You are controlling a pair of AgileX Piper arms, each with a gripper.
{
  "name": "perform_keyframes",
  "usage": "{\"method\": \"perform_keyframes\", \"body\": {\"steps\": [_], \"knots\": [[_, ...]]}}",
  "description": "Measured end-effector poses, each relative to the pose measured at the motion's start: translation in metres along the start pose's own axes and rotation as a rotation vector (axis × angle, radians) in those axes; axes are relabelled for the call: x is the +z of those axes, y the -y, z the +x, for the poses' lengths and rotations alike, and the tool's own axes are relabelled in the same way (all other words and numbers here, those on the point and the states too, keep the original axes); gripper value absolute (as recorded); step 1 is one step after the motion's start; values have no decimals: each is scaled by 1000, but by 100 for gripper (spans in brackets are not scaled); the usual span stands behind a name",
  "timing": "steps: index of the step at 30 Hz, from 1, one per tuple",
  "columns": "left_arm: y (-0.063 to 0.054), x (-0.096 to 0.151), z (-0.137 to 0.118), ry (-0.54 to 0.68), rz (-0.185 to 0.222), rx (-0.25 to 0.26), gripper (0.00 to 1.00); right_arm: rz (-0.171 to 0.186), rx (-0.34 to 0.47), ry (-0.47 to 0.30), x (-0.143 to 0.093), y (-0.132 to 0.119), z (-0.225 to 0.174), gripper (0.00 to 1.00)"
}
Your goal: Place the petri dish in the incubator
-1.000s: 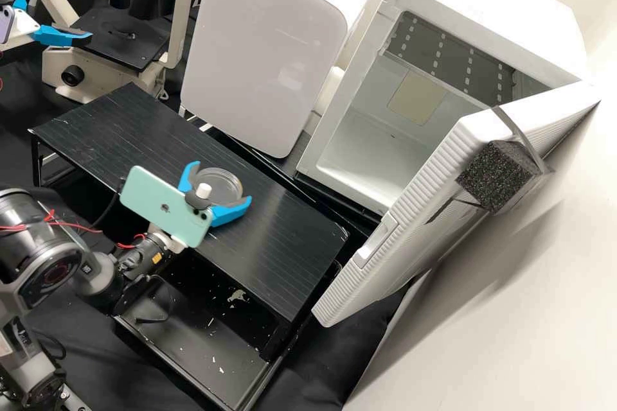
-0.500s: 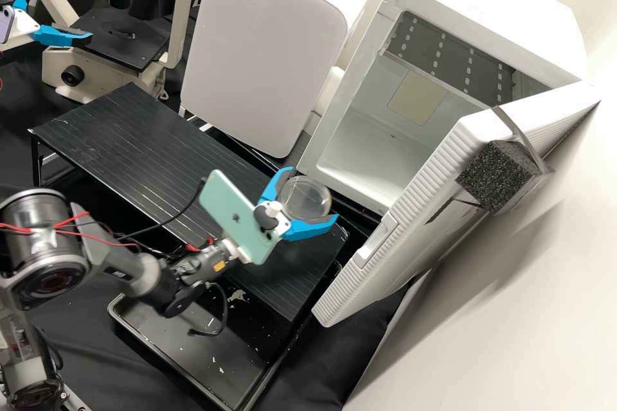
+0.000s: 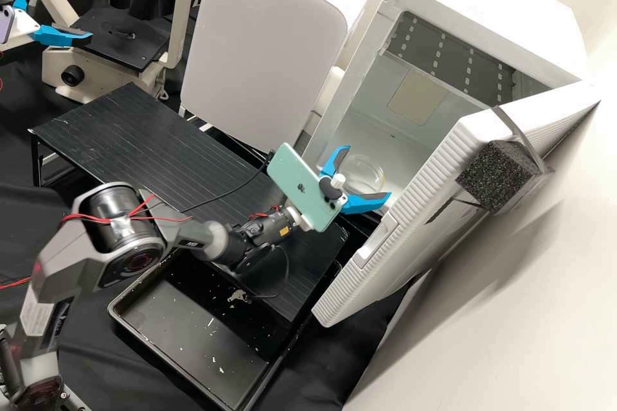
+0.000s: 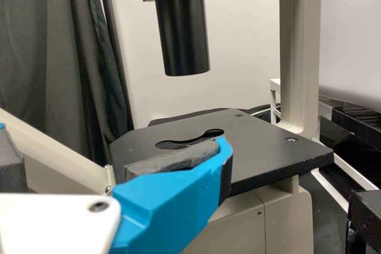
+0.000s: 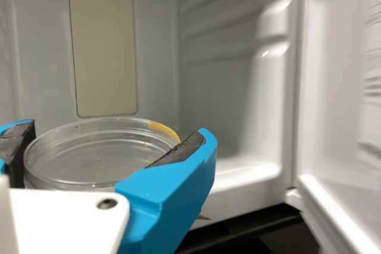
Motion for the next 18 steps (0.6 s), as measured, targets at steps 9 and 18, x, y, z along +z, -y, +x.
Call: {"method": "perform_keyframes", "body": {"steps": [9, 18], "knots": [[0, 0, 0, 0, 0, 0, 100, -49, -30, 64, 11, 14, 42, 0], [0, 0, 0, 0, 0, 0, 100, -68, -33, 86, 15, 16, 63, 0]]}}
